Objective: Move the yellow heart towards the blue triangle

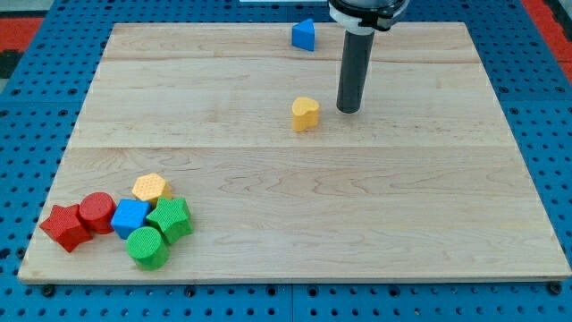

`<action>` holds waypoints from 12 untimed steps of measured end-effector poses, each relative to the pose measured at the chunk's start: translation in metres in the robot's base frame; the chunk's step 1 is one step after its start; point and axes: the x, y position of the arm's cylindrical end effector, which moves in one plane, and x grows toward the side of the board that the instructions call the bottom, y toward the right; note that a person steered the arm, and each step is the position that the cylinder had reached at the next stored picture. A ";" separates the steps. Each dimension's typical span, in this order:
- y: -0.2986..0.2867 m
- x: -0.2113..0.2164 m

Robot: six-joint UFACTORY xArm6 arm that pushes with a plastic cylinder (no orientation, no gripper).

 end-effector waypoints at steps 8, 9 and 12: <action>-0.064 0.023; -0.064 0.021; -0.098 0.010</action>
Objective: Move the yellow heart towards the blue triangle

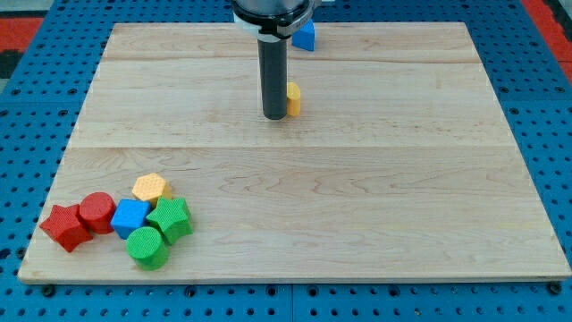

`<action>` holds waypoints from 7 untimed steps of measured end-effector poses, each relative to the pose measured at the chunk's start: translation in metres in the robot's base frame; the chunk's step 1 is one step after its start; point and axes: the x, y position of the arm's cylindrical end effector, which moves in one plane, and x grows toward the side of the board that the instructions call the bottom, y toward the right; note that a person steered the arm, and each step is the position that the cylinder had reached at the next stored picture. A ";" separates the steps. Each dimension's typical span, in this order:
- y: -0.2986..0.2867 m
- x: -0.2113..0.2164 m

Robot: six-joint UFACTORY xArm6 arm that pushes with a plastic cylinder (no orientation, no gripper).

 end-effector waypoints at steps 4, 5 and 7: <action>0.020 -0.024; 0.022 -0.025; 0.053 -0.045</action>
